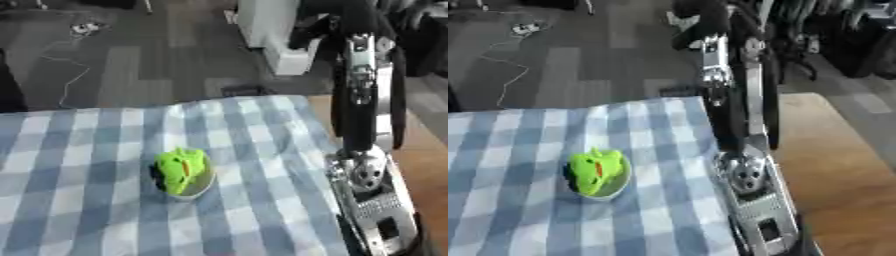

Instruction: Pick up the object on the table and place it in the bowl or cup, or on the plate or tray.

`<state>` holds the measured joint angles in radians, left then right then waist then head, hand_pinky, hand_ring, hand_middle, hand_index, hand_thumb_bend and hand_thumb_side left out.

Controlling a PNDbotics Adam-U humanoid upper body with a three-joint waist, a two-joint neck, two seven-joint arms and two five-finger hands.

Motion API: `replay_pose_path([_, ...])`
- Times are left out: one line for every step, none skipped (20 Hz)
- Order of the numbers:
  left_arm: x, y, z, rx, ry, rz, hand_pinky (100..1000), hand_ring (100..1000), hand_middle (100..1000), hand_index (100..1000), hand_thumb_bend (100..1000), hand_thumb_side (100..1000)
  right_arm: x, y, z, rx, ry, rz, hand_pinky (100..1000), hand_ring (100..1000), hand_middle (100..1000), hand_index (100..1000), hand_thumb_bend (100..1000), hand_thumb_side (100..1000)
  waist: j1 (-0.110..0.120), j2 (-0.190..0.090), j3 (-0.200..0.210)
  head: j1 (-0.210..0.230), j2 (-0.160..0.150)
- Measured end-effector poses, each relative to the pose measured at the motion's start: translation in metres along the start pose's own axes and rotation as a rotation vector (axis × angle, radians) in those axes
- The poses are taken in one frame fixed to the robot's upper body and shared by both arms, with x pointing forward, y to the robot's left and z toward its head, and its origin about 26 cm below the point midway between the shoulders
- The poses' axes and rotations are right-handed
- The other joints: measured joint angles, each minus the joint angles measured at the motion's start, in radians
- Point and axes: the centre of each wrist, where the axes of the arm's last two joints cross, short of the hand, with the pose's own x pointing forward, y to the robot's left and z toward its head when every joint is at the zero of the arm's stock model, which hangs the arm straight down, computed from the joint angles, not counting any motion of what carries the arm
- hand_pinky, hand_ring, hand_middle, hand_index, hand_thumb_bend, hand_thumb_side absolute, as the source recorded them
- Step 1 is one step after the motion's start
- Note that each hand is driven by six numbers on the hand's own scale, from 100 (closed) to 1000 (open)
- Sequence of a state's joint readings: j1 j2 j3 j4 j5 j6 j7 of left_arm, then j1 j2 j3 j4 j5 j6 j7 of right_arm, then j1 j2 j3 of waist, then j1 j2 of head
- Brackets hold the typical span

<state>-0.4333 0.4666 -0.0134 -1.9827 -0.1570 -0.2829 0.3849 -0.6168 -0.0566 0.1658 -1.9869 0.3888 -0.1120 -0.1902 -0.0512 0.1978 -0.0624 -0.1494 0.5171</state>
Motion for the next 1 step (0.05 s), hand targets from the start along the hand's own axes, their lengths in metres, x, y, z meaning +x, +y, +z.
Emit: replay_pose_path([-0.0001,0.0001,0.0005,-0.004,0.002,0.000,556,547,701,803,235,924,0.0000,0.0000,0.0000,0.001,0.001,0.000,543,447,580,661,100,899,0.000,0.000,0.000,0.000,-0.003])
